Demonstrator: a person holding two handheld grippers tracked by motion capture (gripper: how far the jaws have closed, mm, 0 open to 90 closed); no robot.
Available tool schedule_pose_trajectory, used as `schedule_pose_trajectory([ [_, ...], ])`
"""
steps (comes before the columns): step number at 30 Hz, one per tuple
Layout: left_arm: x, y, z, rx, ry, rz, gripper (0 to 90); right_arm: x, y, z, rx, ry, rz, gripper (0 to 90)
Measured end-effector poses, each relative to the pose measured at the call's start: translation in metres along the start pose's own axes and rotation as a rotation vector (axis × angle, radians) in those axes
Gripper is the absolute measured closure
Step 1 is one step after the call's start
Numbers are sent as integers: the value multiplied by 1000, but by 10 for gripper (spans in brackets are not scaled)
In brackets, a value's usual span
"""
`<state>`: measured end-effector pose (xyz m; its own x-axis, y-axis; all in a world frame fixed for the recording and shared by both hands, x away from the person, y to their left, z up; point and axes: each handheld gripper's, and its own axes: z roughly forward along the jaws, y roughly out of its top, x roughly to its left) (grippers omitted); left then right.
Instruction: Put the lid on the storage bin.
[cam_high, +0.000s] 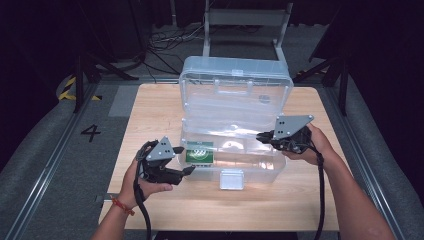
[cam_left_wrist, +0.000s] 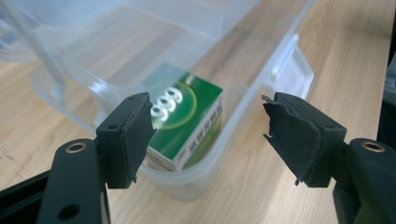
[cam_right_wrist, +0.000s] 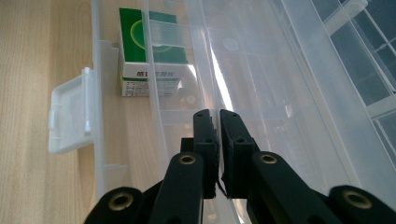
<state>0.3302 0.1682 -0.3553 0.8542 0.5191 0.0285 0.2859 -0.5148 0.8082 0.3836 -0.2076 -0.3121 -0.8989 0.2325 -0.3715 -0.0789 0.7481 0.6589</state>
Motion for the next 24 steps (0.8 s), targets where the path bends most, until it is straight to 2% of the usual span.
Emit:
schedule_pose_trajectory([
  [3, 6, 9, -7, -15, 30, 21, 313, 1, 0, 0, 6, -4, -2, 862],
  [5, 11, 15, -9, -50, 25, 14, 316, 2, 0, 0, 8, -6, 0, 859],
  [9, 21, 28, -10, -83, 28, -2, 323, 3, -1, 0, 6, -10, 4, 855],
  [11, 25, 35, -8, -82, 37, 8, 334, 4, -1, 0, 8, -9, 3, 855],
  [14, 30, 48, -5, -102, 56, -12, 328, 5, 0, 0, 13, -14, 2, 852],
  [16, 32, 54, -4, -109, 68, -14, 355, 6, -1, 0, 9, -15, 4, 849],
  [17, 33, 57, -3, -117, 61, -19, 353, 6, -1, 0, 9, -17, 5, 849],
  [24, 39, 74, -3, -126, 103, -6, 372, 9, -3, 1, 7, -11, 6, 848],
])
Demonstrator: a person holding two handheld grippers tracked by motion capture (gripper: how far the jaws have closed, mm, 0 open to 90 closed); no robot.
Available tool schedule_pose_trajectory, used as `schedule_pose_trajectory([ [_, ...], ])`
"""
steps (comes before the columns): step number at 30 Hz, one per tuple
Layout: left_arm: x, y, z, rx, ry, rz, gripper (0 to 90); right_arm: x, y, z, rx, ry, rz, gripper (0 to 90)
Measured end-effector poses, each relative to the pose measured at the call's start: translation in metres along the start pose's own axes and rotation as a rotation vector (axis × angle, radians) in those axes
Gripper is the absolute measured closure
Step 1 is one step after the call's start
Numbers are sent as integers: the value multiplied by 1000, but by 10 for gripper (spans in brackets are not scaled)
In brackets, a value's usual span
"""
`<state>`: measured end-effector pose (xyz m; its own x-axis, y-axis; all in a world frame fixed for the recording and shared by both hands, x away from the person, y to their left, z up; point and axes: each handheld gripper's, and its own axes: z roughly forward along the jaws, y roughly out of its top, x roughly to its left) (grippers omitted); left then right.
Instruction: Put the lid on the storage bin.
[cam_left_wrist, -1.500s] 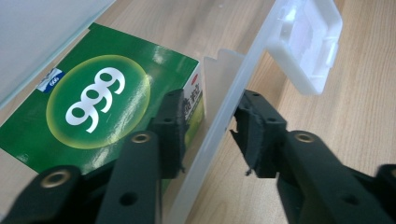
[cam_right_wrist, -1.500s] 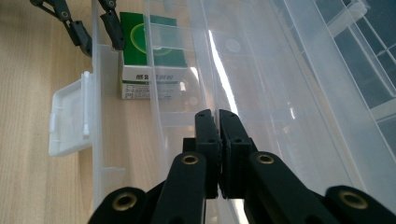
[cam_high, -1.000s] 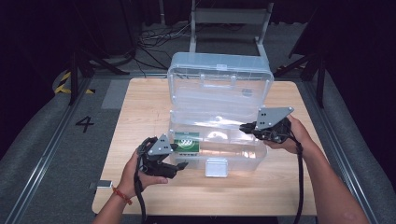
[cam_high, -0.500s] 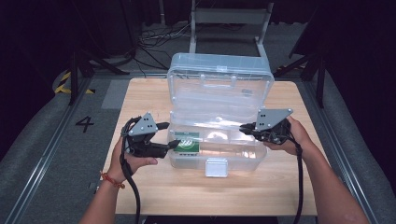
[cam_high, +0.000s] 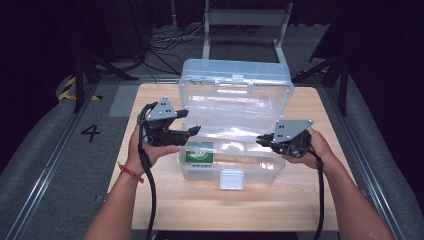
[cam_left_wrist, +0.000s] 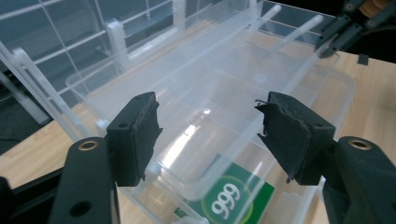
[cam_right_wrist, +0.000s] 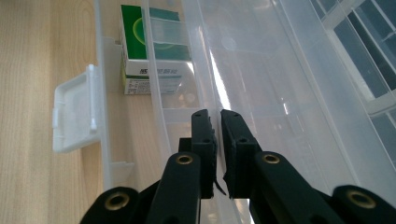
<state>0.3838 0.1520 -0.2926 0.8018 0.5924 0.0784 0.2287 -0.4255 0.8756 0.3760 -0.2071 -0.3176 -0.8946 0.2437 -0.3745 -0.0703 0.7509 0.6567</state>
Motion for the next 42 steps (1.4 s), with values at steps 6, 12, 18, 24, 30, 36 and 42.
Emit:
schedule_pose_trajectory([
  [6, 12, 7, 3, -14, 42, -22, 463, 7, -1, 1, 11, -1, -12, 843],
  [12, 22, 6, 4, -31, 68, -55, 616, 13, -3, 1, 16, -16, -20, 832],
  [18, 24, 2, 4, -17, 68, -54, 699, 19, -6, 0, 13, -26, -17, 822],
  [24, 21, -3, 4, -2, 53, -31, 716, 20, -15, -3, -37, -37, 52, 799],
  [30, 17, -6, 4, 11, 55, -8, 748, 21, -27, -12, -50, -45, 88, 789],
  [36, 12, -8, 3, 18, 46, 11, 776, 25, -39, -21, -81, -65, 125, 771],
  [42, 8, -13, 4, 15, 37, 25, 781, 27, -51, -32, -119, -78, 168, 751],
])
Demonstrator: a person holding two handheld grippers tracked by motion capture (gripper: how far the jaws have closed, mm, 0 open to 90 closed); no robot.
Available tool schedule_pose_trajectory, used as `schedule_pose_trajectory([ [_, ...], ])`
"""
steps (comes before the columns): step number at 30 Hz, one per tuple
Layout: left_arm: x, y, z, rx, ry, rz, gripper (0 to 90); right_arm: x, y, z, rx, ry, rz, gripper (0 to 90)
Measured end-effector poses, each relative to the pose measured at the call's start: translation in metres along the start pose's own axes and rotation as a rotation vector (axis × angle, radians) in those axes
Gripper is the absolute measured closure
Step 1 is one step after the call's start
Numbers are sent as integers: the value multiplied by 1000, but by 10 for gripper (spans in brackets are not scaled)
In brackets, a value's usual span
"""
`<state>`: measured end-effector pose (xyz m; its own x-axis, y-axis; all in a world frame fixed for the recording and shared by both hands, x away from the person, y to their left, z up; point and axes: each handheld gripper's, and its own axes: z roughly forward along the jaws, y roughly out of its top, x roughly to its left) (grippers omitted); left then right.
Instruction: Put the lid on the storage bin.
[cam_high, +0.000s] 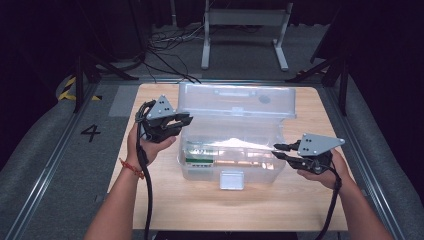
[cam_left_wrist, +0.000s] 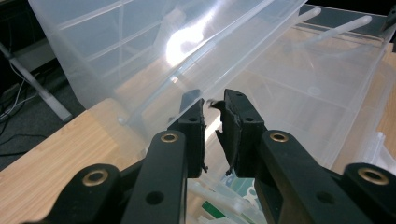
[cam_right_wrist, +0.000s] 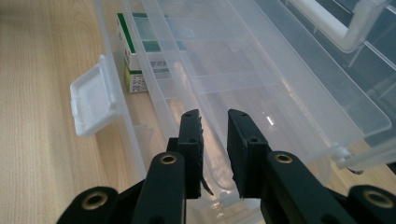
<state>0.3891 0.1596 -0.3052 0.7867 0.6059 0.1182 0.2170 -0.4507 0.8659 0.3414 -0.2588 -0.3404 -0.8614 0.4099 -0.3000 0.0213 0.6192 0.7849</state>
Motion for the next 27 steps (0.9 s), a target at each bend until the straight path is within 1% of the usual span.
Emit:
schedule_pose_trajectory([
  [1, 0, 0, 0, 0, 0, 0, 780, 0, 0, 0, 0, 0, 0, 751],
  [2, -1, -2, 0, 0, -7, 0, 780, 0, -3, -5, -17, 1, 15, 715],
  [5, -2, -5, 0, -3, -6, -4, 773, 1, -5, -8, -26, -5, 29, 708],
  [6, -3, -6, 0, -6, -10, -3, 773, 2, -6, -10, -26, -7, 28, 689],
  [8, -4, -8, -1, -5, -8, -1, 771, 4, -8, -13, -27, -24, 37, 672],
  [10, -6, -10, -1, -3, -12, 5, 770, 5, -11, -18, -39, -31, 42, 642],
  [13, -7, -12, -1, -3, -19, 2, 772, 8, -14, -24, -57, -39, 66, 610],
  [14, -8, -13, -2, -2, -16, 7, 773, 8, -15, -26, -54, -48, 72, 598],
  [16, -9, -14, -2, 2, -17, 7, 774, 9, -19, -28, -50, -48, 93, 575],
  [18, -10, -15, -2, 5, -14, 13, 774, 9, -23, -30, -42, -59, 105, 563],
  [19, -11, -15, -3, 8, -18, 17, 774, 9, -25, -30, -41, -58, 117, 553],
  [20, -12, -16, -3, 5, -14, 12, 774, 9, -27, -31, -40, -61, 125, 541],
  [22, -13, -17, -3, 9, -14, 18, 775, 10, -32, -32, -46, -58, 148, 525],
  [25, -15, -20, -5, 0, -19, 29, 777, 11, -38, -33, -28, -65, 163, 504],
  [27, -17, -21, -5, 0, -23, 28, 777, 13, -43, -33, -26, -60, 172, 500],
])
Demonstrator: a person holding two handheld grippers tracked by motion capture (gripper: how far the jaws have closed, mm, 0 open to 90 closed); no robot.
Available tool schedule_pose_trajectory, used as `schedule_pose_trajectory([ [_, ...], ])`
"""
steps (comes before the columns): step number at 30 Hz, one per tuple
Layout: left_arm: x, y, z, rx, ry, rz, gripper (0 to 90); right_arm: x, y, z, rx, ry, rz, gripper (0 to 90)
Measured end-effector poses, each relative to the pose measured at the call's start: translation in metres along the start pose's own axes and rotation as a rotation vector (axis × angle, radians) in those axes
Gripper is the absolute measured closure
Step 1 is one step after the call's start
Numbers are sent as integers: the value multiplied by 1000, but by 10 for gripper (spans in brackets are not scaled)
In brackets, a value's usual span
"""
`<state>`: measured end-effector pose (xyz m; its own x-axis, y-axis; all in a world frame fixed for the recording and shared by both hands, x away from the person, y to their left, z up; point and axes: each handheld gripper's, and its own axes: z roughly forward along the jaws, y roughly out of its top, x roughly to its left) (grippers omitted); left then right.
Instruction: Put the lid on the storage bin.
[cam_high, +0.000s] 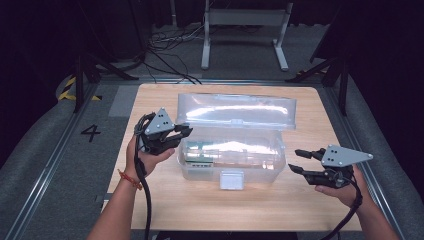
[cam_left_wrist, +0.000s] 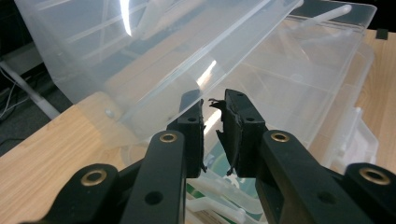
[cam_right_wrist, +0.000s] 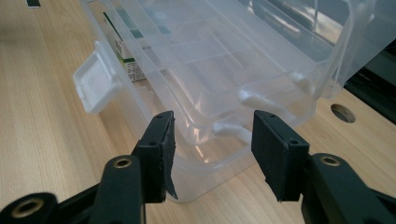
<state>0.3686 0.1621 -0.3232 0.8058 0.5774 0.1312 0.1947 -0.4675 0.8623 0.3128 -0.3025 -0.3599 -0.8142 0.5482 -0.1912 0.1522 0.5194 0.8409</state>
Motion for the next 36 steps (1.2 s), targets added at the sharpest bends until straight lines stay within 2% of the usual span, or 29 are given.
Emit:
schedule_pose_trajectory([
  [4, -3, -3, 1, 7, 3, 1, 780, 1, -7, 2, 18, -4, 9, 491],
  [14, -10, -17, 1, 5, -22, 4, 804, 2, -24, 7, 40, -14, 33, 482],
  [21, -14, -22, -1, 13, -38, -6, 811, 2, -28, 9, 47, -20, 26, 480],
  [29, -19, -25, -3, 14, -48, 2, 812, 4, -32, 11, 55, -40, 19, 476],
  [35, -22, -27, -5, 17, -53, 19, 811, 3, -37, 13, 65, -35, 28, 474],
  [36, -23, -27, -5, 17, -59, 12, 811, 3, -38, 14, 69, -40, 28, 474],
])
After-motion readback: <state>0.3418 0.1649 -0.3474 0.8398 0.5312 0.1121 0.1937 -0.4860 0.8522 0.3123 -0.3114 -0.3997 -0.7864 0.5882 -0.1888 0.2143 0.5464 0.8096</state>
